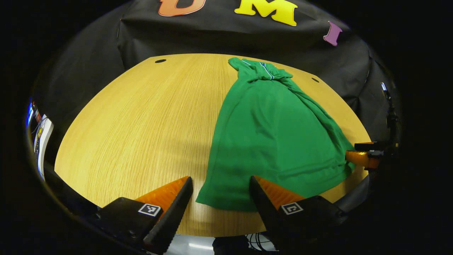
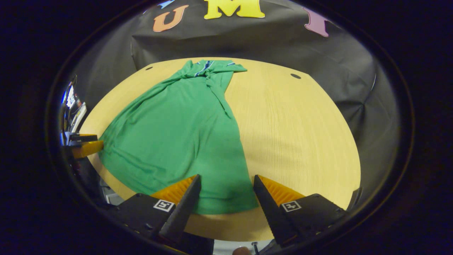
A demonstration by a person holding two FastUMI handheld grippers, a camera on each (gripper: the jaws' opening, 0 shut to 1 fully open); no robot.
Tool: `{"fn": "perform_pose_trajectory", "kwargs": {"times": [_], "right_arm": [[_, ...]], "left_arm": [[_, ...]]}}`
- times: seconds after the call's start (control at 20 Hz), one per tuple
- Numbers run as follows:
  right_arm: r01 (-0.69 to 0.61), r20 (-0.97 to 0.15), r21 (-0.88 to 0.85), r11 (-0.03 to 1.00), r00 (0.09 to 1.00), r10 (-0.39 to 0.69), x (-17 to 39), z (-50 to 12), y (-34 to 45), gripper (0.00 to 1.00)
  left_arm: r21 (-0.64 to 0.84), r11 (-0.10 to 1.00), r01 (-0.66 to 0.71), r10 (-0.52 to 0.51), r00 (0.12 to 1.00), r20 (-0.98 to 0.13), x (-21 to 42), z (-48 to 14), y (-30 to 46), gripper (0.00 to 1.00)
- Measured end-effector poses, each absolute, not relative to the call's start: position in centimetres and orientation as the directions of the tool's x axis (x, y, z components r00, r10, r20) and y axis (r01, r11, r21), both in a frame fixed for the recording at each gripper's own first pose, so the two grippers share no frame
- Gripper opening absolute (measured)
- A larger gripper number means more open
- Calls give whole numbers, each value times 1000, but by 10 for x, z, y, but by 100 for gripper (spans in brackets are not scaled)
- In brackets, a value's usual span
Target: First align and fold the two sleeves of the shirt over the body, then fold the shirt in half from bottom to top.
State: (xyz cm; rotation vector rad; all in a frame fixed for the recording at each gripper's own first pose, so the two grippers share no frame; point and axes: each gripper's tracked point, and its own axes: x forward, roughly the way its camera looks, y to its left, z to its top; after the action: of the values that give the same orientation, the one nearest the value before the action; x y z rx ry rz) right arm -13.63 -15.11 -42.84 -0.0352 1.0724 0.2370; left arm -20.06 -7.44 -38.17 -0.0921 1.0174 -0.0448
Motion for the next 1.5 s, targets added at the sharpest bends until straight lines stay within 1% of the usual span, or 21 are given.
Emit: {"fn": "perform_pose_trajectory", "kwargs": {"times": [0.05, 0.1, 0.15, 0.2, 0.25, 0.3, 0.35, 0.4, 0.45, 0.6, 0.8, 0.95, 1.15, 1.35, 1.5], "right_arm": [[-196, -875, 94, 976, 451, 175, -136, -430, -151, 84], [-202, -875, 85, 976, 453, 170, -132, -428, -152, 79], [-197, -875, 98, 976, 449, 178, -131, -427, -151, 63], [-192, -879, 95, 977, 443, 173, -131, -428, -150, 46], [-190, -877, 92, 977, 450, 170, -129, -428, -151, 27], [-196, -882, 77, 978, 445, 158, -127, -428, -150, 17], [-205, -883, 62, 977, 445, 150, -125, -427, -148, 5], [-208, -886, 54, 977, 440, 143, -125, -428, -147, 5], [-211, -889, 62, 975, 433, 151, -126, -423, -145, 0], [-199, -886, 74, 977, 436, 156, -120, -419, -143, 0], [-174, -856, 98, 980, 487, 173, -96, -392, -143, 0], [-165, -829, 105, 981, 531, 178, -76, -370, -141, 0], [-162, -783, 117, 980, 591, 191, -42, -338, -132, 0], [-168, -737, 109, 980, 648, 193, 4, -309, -125, 0], [-163, -707, 112, 980, 680, 194, 37, -295, -122, 0]], "left_arm": [[-81, 997, -11, -64, 522, -851, -200, -383, -72, 100], [-63, 998, -24, -42, 521, -853, -201, -384, -67, 100], [-61, 997, -40, -31, 526, -850, -199, -383, -63, 99], [-63, 997, -54, -24, 529, -848, -199, -381, -60, 84], [-54, 996, -72, -7, 529, -849, -198, -381, -54, 75], [-65, 995, -81, -12, 531, -847, -197, -381, -52, 34], [-77, 994, -75, -26, 531, -847, -196, -381, -56, 31], [-73, 996, -60, -30, 527, -849, -194, -382, -58, 7], [-79, 996, -51, -41, 526, -849, -193, -382, -60, 6], [-116, 992, -52, -70, 535, -842, -184, -367, -60, 6], [-159, 987, -36, -107, 593, -798, -152, -337, -59, 6], [-179, 983, -32, -122, 618, -777, -133, -323, -58, 6], [-208, 978, -8, -148, 677, -721, -92, -290, -66, 5], [-223, 974, 39, -182, 719, -671, -41, -264, -76, 5], [-226, 973, 46, -185, 745, -641, -3, -248, -77, 5]]}}
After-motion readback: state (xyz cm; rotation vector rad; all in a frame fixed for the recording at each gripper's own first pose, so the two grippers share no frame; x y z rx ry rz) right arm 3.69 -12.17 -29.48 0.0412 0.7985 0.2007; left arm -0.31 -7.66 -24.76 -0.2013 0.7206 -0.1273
